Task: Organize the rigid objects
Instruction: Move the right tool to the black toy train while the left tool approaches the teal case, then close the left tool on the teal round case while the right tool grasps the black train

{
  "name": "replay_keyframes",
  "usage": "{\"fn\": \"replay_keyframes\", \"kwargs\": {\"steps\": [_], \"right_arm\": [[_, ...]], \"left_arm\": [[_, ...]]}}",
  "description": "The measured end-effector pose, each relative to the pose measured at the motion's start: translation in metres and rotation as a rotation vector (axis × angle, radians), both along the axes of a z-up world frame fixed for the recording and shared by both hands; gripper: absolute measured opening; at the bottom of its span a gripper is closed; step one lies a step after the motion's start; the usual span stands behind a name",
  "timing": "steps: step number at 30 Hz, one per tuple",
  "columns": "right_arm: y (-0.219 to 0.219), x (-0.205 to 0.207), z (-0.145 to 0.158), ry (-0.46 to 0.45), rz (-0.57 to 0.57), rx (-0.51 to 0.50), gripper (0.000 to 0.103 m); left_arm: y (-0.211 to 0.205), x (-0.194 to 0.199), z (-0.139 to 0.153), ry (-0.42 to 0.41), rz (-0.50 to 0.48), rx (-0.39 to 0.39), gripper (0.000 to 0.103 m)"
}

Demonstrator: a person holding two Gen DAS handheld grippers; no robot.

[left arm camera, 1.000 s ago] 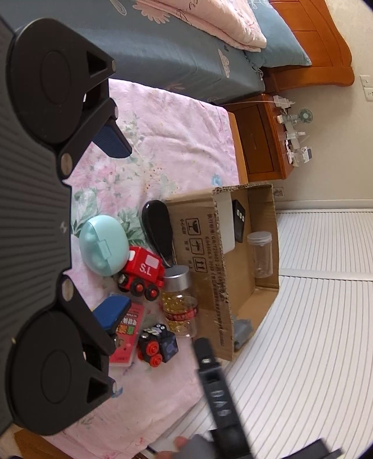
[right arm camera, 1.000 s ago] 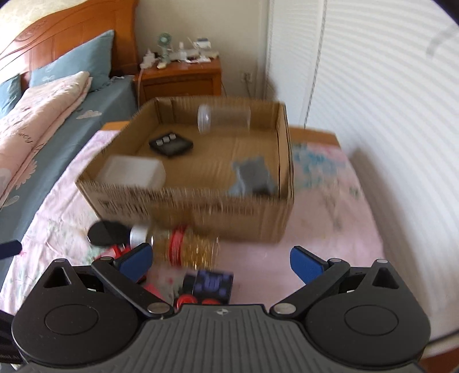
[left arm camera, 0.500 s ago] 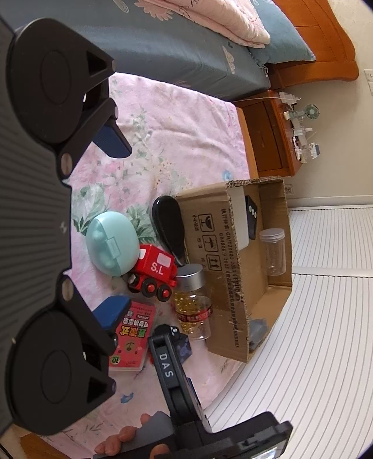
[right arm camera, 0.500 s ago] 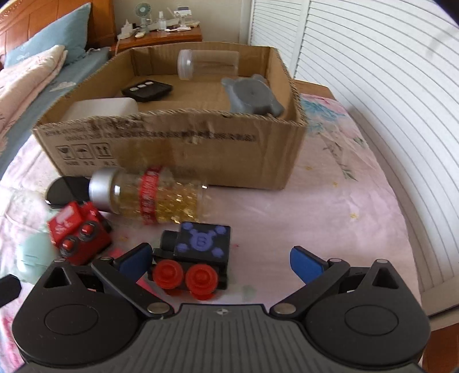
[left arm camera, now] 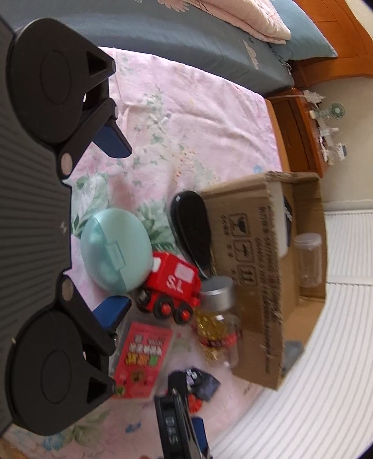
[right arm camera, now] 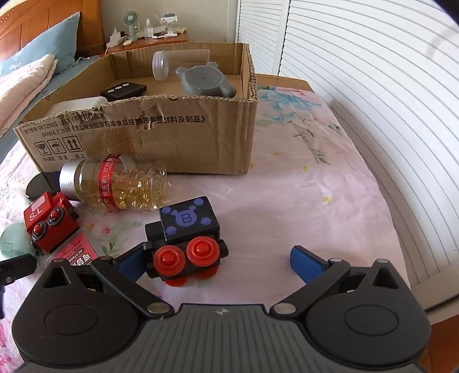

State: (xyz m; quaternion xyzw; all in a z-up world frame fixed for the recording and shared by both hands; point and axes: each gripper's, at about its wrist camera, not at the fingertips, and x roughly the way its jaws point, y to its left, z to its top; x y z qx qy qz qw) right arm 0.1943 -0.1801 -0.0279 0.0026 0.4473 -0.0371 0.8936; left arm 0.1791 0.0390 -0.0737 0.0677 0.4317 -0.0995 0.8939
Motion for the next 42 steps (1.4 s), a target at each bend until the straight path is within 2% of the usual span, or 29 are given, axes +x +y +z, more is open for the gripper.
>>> {"fn": "replay_keyframes", "kwargs": {"steps": [4,11,15,19,27,29,31,33,39,42], "right_arm": [[0.001,-0.001,0.001,-0.001,0.0,0.0,0.103],[0.0,-0.001,0.0,-0.01,0.007,-0.001,0.103],[0.0,-0.001,0.0,-0.014,0.012,-0.001,0.103],[-0.001,-0.001,0.0,-0.019,0.016,-0.001,0.103],[-0.001,-0.002,-0.001,-0.022,0.019,-0.001,0.103],[-0.001,-0.002,-0.001,-0.024,0.02,-0.001,0.103],[-0.001,-0.002,-0.001,-0.026,0.02,-0.001,0.103],[-0.001,-0.002,-0.001,-0.028,0.021,-0.001,0.103],[-0.001,-0.002,-0.001,-0.028,0.019,-0.001,0.103],[-0.001,-0.002,-0.001,-0.026,0.021,-0.001,0.103]], "left_arm": [[0.01,-0.002,-0.002,0.023,0.011,-0.017,0.102],[0.021,-0.011,-0.002,-0.009,0.009,0.005,0.102],[0.018,-0.009,0.0,-0.014,-0.011,-0.005,0.096],[0.013,-0.008,0.002,-0.003,-0.071,-0.022,0.091],[0.001,-0.026,0.009,0.047,-0.312,-0.1,0.09],[0.0,-0.028,0.011,0.033,-0.347,-0.069,0.087],[-0.001,-0.025,0.011,0.017,-0.374,-0.021,0.074],[0.001,-0.019,0.01,0.011,-0.403,0.008,0.066],[0.006,0.002,0.01,0.011,-0.5,0.011,0.069],[0.005,0.009,0.009,0.022,-0.532,-0.007,0.067]]}}
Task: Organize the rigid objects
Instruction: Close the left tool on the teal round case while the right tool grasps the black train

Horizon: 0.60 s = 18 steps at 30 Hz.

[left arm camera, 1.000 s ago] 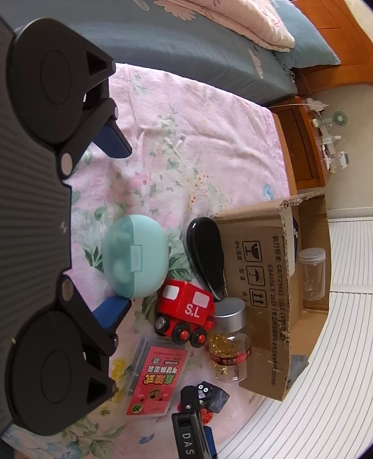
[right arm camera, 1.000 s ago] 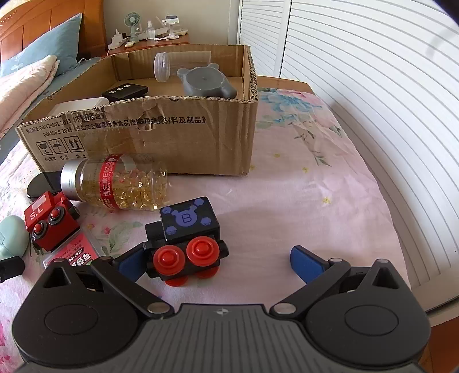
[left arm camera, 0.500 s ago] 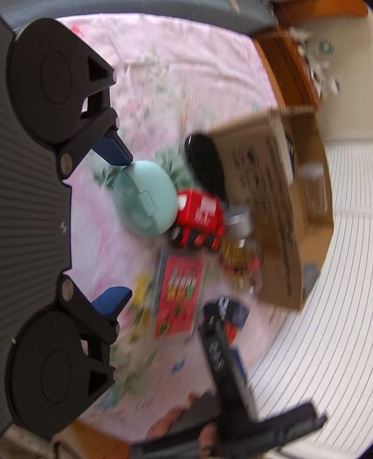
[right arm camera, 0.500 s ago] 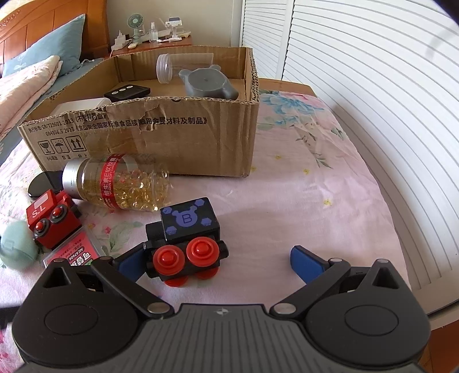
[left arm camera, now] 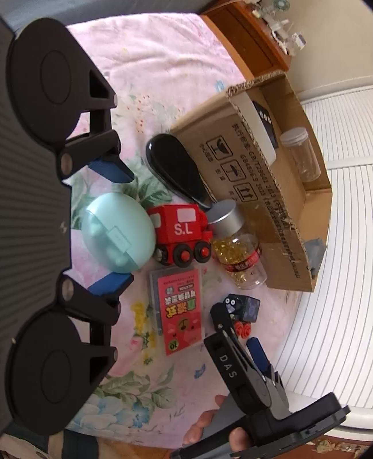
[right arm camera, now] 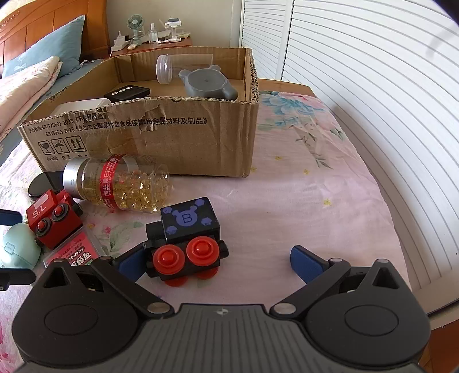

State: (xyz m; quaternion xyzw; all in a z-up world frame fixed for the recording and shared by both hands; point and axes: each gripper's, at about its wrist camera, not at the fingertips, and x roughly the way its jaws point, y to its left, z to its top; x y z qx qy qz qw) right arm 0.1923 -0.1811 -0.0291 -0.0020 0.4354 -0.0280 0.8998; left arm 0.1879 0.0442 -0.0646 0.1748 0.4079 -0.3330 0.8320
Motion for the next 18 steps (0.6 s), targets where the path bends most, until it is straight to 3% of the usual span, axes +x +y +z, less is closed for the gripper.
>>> {"fn": "replay_keyframes", "kwargs": {"steps": [8,15,17,18], "right_arm": [[0.0,0.0,0.0,0.002,-0.002,0.0,0.103],[-0.001,-0.001,0.0,0.004,0.027,0.0,0.103],[-0.001,-0.002,0.001,0.01,0.047,-0.001,0.103],[-0.001,-0.002,0.001,0.012,0.06,-0.001,0.103]], "left_arm": [[-0.003,-0.022,0.004,0.078,-0.148,0.01,0.068],[-0.007,-0.013,0.003,0.05,-0.13,0.012,0.069],[-0.009,-0.01,0.004,0.051,-0.119,0.005,0.064],[-0.01,-0.011,0.005,0.051,-0.125,0.002,0.055]]}}
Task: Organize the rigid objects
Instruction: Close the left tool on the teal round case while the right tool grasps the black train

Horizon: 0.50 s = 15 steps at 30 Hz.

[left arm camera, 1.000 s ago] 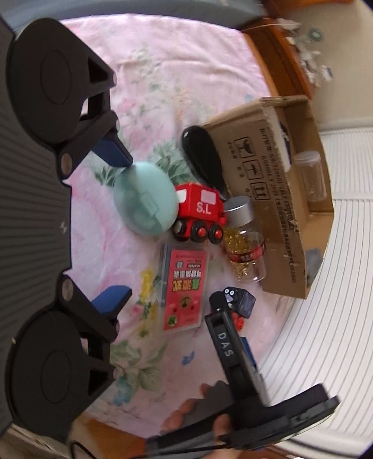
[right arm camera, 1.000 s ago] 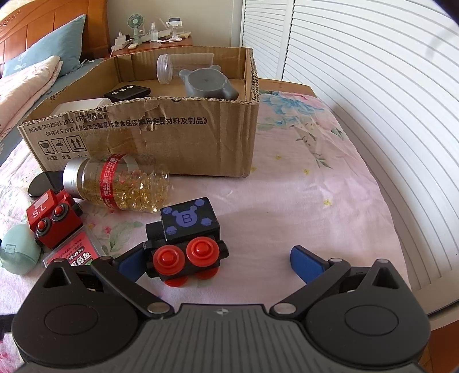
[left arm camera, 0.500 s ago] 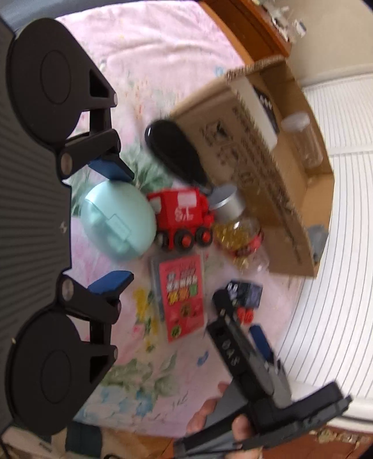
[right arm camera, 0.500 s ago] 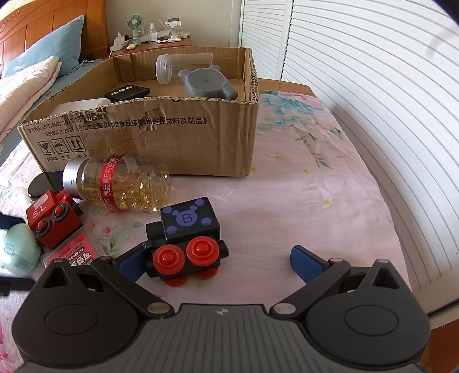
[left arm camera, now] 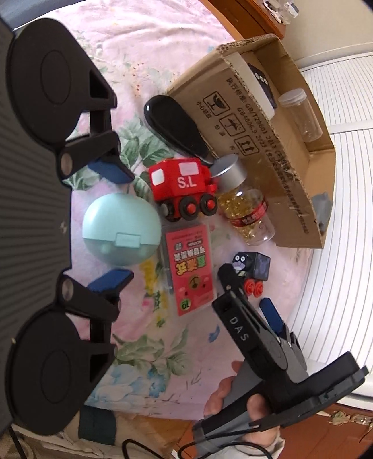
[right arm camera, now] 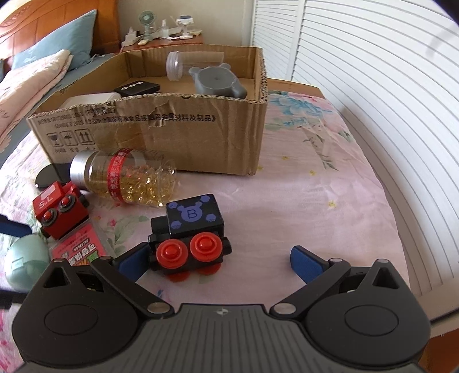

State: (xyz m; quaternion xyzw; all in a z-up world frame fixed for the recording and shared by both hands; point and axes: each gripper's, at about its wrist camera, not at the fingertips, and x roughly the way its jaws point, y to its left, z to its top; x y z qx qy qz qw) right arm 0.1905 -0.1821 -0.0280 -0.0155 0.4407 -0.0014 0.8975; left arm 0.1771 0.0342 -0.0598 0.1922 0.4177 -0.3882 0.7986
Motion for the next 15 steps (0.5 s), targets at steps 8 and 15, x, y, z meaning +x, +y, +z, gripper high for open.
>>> {"fn": "replay_keyframes", "kwargs": {"steps": [8,15], "right_arm": [[0.003,0.001,0.001,0.0,0.125,-0.001,0.102],[0.012,0.001,0.007,-0.016,0.21,0.002,0.083]], "left_arm": [[0.003,-0.003,0.004,0.004,0.093,0.012,0.052],[0.012,0.003,0.004,0.009,0.182,0.01,0.052]]}}
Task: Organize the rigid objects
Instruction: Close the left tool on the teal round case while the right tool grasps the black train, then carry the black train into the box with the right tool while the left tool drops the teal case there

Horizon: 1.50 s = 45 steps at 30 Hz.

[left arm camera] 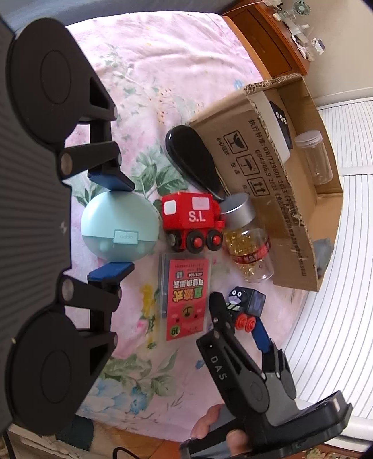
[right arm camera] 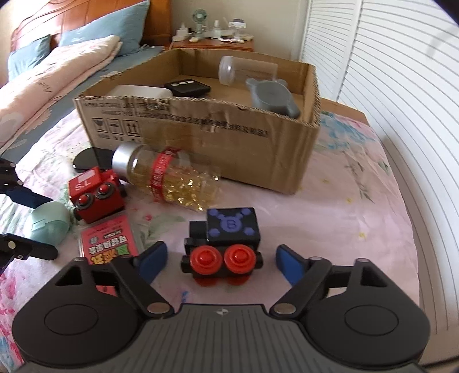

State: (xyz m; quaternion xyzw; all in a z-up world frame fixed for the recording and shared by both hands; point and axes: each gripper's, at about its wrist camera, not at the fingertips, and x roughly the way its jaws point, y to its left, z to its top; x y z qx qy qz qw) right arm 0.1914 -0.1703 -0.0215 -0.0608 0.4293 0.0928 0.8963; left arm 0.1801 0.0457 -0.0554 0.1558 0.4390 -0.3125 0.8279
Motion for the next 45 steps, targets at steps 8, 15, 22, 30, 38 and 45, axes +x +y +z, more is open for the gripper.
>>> {"fn": "replay_keyframes", "kwargs": {"steps": [8,15,22,30,38,45], "right_arm": [[-0.001,0.008,0.002,-0.012,0.048,-0.01,0.073],[0.0,0.01,0.005,-0.017,0.084,-0.029,0.066],[0.001,0.013,0.007,0.005,0.069,-0.018,0.056],[0.002,0.005,0.013,0.007,0.081,-0.025,0.056],[-0.001,-0.006,0.033,-0.006,0.107,-0.018,0.056],[-0.003,-0.01,0.053,-0.027,0.129,-0.003,0.056]], "left_arm": [[-0.001,0.0,0.001,-0.002,0.025,0.0,0.053],[-0.001,-0.004,0.002,0.0,0.06,0.002,0.053],[-0.001,-0.005,0.002,0.005,0.08,0.004,0.052],[-0.001,-0.005,0.004,0.018,0.082,0.013,0.052],[0.001,-0.01,0.016,0.011,0.081,0.01,0.052],[0.002,-0.009,0.035,0.01,0.081,-0.009,0.052]]}}
